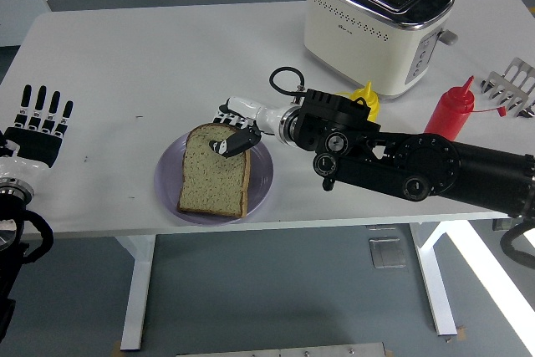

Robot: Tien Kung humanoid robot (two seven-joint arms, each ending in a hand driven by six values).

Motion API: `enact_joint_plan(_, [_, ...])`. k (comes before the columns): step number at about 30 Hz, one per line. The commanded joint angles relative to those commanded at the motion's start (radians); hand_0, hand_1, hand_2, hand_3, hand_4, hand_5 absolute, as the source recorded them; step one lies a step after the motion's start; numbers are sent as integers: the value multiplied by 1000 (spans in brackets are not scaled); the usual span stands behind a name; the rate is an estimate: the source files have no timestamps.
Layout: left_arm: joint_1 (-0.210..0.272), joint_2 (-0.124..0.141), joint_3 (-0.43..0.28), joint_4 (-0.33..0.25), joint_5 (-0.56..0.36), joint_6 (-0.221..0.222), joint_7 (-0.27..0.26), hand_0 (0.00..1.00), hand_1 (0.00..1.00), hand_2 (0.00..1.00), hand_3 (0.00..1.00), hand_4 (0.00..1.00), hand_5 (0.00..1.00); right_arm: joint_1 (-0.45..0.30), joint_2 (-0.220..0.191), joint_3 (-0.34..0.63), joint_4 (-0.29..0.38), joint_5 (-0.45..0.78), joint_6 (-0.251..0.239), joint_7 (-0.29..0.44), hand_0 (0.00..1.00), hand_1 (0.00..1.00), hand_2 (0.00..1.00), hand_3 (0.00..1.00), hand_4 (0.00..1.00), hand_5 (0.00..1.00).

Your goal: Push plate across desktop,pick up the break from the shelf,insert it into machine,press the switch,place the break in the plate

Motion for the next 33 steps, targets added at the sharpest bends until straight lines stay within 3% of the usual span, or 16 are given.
enact_joint_plan(8, [-1,-1,1,3,-1,1,-2,846,796,816,841,796,960,0,1,0,0,-7,7,3,665,721,733,656,617,230])
enact_joint_plan(9, [-1,-1,1,3,-1,1,-2,846,796,819,845,799,960,0,1,-1,0,-7,9,2,706,742,758,677,621,235])
enact_joint_plan(20, [-4,-1,4,5,-1,0,1,847,797,819,846,800,959,1,2,-4,-2,-14,18,4,708,750,768,684,621,237])
enact_joint_plan(21, [-4,-1,5,5,-1,0,1,847,797,819,849,802,960,1,2,-4,-3,-15,20,5,744,787,818,742,643,254])
enact_joint_plan(33, [-7,-1,8,7,-3,1,1,847,798,819,856,803,958,3,6,-8,-18,-23,17,30,779,808,849,790,682,283])
